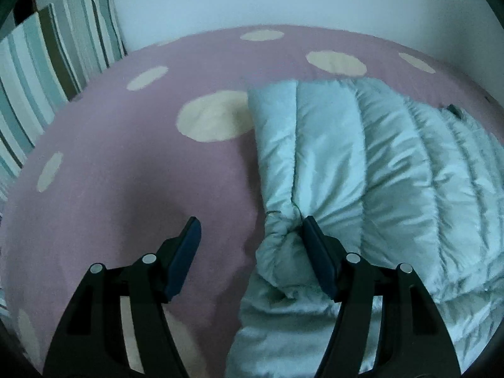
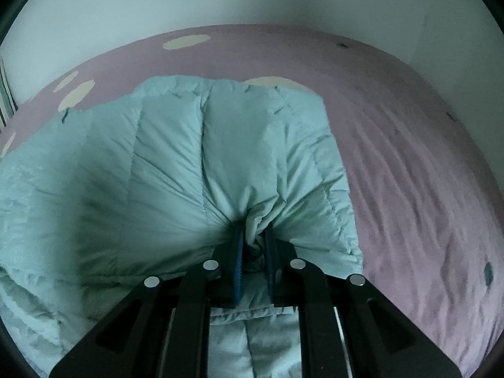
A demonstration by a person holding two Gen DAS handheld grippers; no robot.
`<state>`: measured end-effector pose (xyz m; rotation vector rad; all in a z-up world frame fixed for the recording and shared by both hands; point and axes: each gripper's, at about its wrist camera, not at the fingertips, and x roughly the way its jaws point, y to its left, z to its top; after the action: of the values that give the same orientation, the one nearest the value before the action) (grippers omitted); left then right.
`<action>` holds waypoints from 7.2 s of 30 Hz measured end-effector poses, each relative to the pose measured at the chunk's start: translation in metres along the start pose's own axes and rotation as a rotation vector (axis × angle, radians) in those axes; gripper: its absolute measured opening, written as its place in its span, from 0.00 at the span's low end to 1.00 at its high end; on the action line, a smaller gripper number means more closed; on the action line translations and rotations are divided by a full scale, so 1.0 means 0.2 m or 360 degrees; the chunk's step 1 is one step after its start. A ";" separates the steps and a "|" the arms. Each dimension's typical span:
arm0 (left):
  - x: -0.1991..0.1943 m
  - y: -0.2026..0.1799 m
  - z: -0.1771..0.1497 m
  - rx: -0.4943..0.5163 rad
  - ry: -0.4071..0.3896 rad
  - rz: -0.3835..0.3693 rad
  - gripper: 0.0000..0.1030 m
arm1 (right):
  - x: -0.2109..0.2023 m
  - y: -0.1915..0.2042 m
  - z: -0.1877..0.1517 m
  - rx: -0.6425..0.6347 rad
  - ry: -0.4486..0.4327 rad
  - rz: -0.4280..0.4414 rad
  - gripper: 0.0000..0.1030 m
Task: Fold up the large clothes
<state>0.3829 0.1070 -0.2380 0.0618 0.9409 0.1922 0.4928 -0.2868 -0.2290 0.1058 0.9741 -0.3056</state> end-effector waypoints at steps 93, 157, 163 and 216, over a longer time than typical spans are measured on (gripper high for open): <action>-0.77 0.36 -1.22 -0.0033 0.0186 -0.0407 0.74 | -0.69 -0.45 -1.28 0.0108 0.0022 0.0325 0.45; -0.35 0.17 0.07 -0.0118 -0.0250 -0.0484 0.67 | -0.41 -0.34 -0.09 0.0167 -0.0229 0.0444 0.50; -0.31 0.25 -0.03 -0.0102 -0.0160 -0.0490 0.68 | -0.35 -0.32 -0.10 0.0130 -0.0183 0.0472 0.50; -0.26 -0.04 0.51 0.0185 -0.0333 -0.0362 0.03 | -0.25 -0.17 0.35 0.0079 -0.0419 0.0468 0.04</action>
<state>0.4366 0.0920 -0.1377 0.0800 0.7429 -0.0787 0.5123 -0.3239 -0.1470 0.2456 0.6782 -0.0698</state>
